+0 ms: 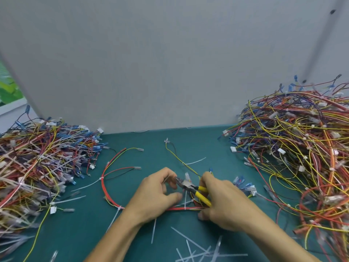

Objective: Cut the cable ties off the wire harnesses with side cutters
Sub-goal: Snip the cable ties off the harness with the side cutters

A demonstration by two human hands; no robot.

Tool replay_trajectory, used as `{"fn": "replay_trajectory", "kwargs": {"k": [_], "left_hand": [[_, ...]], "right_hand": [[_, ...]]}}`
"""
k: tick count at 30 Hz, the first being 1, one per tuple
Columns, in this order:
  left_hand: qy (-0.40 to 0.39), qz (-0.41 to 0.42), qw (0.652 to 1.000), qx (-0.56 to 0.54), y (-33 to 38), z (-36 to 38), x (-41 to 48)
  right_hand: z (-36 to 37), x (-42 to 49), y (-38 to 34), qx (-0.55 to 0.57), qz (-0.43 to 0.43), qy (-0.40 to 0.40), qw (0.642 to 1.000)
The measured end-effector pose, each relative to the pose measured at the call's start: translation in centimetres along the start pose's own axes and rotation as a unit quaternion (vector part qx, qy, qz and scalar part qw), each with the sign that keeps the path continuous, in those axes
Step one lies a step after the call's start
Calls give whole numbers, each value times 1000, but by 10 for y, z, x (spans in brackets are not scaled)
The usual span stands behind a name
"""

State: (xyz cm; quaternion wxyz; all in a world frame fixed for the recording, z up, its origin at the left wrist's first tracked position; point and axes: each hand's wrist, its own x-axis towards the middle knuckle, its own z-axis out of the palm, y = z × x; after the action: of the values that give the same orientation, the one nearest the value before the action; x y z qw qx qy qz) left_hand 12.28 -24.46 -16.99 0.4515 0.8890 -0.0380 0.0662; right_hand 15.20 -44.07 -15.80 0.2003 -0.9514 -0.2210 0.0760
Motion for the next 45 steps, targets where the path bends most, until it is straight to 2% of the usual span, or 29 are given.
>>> {"fn": "replay_trajectory", "kwargs": {"k": [2, 7, 13, 20, 22, 25, 30, 34, 37, 41, 45], "left_hand": [[-44, -13, 999, 28, -1, -7, 0], [-90, -5, 995, 42, 5, -8, -2], [-59, 77, 993, 70, 8, -3, -3], [-61, 57, 996, 7, 9, 7, 1], [-59, 41, 996, -48, 7, 5, 3], [-61, 2, 988, -142, 4, 1, 5], [-66, -49, 971, -226, 3, 2, 6], [-61, -74, 959, -267, 4, 3, 7], [-50, -69, 959, -270, 8, 5, 7], [-40, -73, 957, -279, 13, 5, 6], [-55, -87, 948, -301, 12, 5, 7]], "right_hand": [[-1, -1, 3, -3, -13, -3, 1000], [-1, 2, 10, 48, -81, 39, 995], [-14, 7, 16, 111, -94, 6, 989], [-23, 8, 15, 147, -100, 49, 983], [-26, 6, 12, 134, -110, 70, 982], [-30, 3, 6, 129, -140, 110, 976], [-29, -2, -5, 116, -156, 192, 962], [-34, -7, -11, 122, -182, 280, 935], [-32, -10, -17, 88, -232, 246, 937], [-8, -4, -14, 39, -180, 150, 971], [6, 3, -1, 44, -139, 180, 973]]}}
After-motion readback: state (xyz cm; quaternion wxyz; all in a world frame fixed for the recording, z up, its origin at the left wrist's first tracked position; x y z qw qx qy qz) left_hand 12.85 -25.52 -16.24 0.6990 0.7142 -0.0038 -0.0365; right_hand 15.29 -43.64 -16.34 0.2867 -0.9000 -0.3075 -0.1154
